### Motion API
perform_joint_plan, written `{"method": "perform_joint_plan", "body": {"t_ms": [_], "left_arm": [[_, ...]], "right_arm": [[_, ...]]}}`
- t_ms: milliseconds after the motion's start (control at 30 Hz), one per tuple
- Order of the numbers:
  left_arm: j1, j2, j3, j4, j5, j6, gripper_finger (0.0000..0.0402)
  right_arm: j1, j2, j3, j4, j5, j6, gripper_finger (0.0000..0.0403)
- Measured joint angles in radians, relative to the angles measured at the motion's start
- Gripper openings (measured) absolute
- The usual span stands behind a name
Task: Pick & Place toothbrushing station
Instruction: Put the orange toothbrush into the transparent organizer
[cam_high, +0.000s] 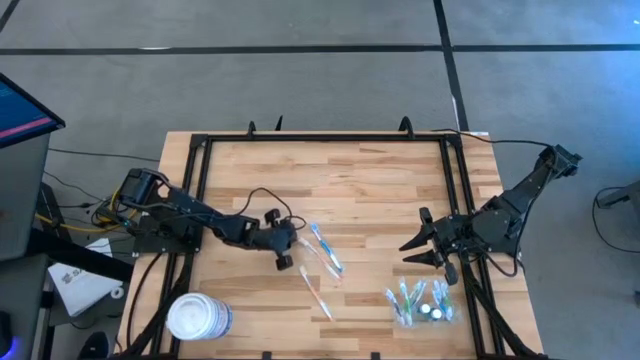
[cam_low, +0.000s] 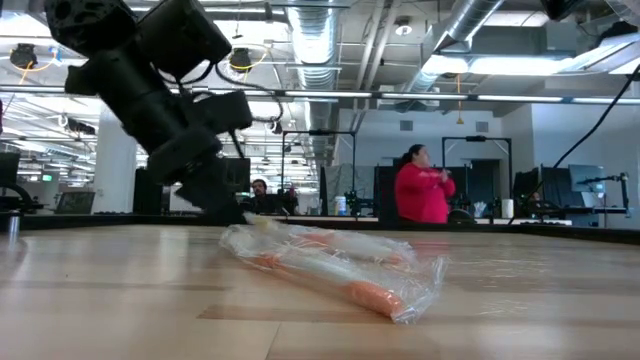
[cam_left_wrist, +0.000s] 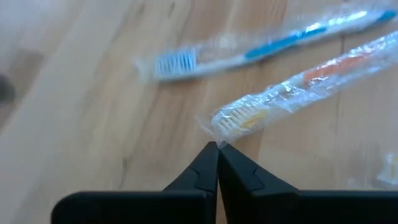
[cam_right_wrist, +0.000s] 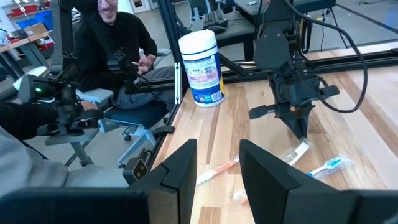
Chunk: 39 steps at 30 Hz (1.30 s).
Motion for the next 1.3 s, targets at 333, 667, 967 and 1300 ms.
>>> {"method": "perform_joint_plan", "body": {"t_ms": [333,667,967,1300], "left_arm": [[-0.061,-0.085,0.161,0.000,-0.112,0.233,0.0000],[-0.077,-0.102,0.313,0.062,-0.127,0.407,0.0000],[-0.077,-0.102,0.355,0.168,-0.105,0.453,0.0000],[-0.074,-0.101,0.357,0.347,-0.057,0.517,0.0000]], "right_arm": [[-0.012,0.022,0.002,0.014,0.000,0.002,0.0112],[-0.069,0.086,0.001,0.027,-0.004,-0.001,0.0112],[-0.078,0.094,0.001,0.108,-0.022,-0.102,0.0112],[-0.102,0.113,0.000,0.123,-0.029,-0.106,0.0112]]}}
